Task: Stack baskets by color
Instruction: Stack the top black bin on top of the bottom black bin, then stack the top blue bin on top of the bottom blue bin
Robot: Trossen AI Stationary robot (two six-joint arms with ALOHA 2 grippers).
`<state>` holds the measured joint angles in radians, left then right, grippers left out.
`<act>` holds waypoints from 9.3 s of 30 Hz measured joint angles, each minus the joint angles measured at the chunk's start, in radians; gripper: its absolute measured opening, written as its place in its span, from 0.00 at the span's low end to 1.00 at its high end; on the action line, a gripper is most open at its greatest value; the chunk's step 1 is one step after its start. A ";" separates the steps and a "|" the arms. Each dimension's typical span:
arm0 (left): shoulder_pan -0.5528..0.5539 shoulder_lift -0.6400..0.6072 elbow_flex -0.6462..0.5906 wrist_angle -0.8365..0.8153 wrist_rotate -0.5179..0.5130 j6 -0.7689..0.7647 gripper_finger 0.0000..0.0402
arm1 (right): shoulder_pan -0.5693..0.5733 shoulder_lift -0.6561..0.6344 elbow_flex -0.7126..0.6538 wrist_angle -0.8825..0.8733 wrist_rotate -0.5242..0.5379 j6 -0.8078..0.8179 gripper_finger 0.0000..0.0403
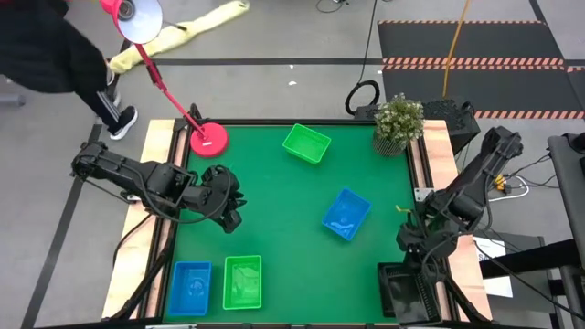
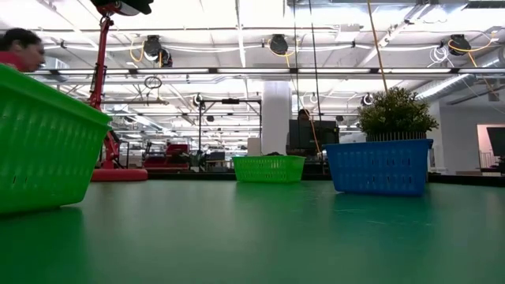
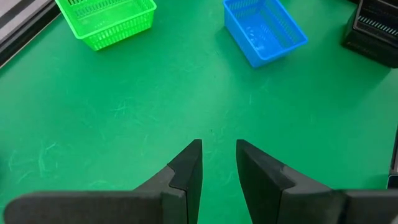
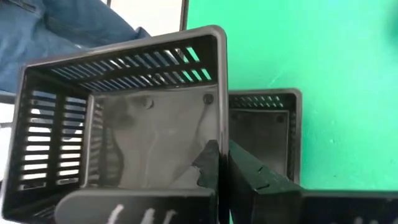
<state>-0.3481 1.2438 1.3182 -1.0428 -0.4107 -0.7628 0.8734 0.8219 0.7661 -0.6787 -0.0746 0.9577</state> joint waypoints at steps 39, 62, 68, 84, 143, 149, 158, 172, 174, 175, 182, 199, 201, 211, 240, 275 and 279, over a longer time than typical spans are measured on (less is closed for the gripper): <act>0.001 0.000 0.000 0.000 0.001 -0.021 0.25 | 0.006 -0.001 -0.208 0.067 0.048 0.026 0.05; 0.012 0.000 0.000 0.000 0.108 0.009 0.25 | 0.005 -0.004 -0.203 0.163 -0.003 0.281 0.47; 0.071 0.000 0.000 0.001 0.150 0.082 0.25 | 0.005 -0.007 -0.202 0.161 -0.006 0.480 0.47; 0.204 0.000 0.000 0.001 0.203 0.285 0.25 | -0.010 -0.155 -0.201 0.170 -0.005 0.827 0.47; 0.304 0.188 0.000 0.454 0.305 0.008 0.25 | -1.215 0.074 -0.163 0.174 -0.279 -0.296 0.52; 0.294 0.211 -0.001 0.498 0.305 0.025 0.25 | -1.215 0.083 -0.163 0.034 -0.239 -0.456 0.52; 0.339 0.220 0.000 0.523 0.333 0.090 0.25 | -1.198 0.144 -0.164 0.020 -0.211 -0.613 0.52; 0.349 0.220 0.000 0.523 0.354 0.113 0.25 | -1.170 0.219 -0.218 0.107 -0.136 -0.675 0.45; 0.349 0.220 0.000 0.523 0.354 0.117 0.25 | -1.170 0.238 -0.218 0.121 -0.134 -0.684 0.38; 0.349 0.220 0.000 0.523 0.353 0.126 0.25 | -1.170 0.250 -0.218 0.137 -0.134 -0.692 0.35; 0.357 0.220 0.000 0.524 0.334 0.167 0.25 | -1.170 0.328 -0.217 0.254 -0.166 -0.664 0.04; 0.308 0.220 0.000 0.801 0.320 0.394 0.61 | -1.074 0.433 0.308 0.145 -0.239 -0.726 0.01; 0.317 0.220 0.001 0.782 0.312 0.411 0.65 | -1.046 0.487 0.392 0.063 -0.233 -0.770 0.01; 0.385 0.223 0.001 0.592 0.388 0.520 0.56 | -0.995 0.742 0.643 -0.115 -0.213 -0.867 0.00; 0.410 0.422 0.003 0.580 0.506 0.649 0.30 | -0.995 0.808 0.678 -0.113 -0.211 -0.869 0.01; 0.165 0.046 0.001 0.083 0.485 0.519 0.02 | -1.030 0.452 0.631 0.188 -0.052 -0.721 0.54; 0.039 -0.029 0.001 -0.034 0.488 0.438 0.01 | -1.030 0.398 0.563 0.213 -0.028 -0.655 0.52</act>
<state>-0.3088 1.2149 1.3190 -1.0765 0.0778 -0.3243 -0.1566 1.2194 1.3296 -0.4661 -0.1024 0.3024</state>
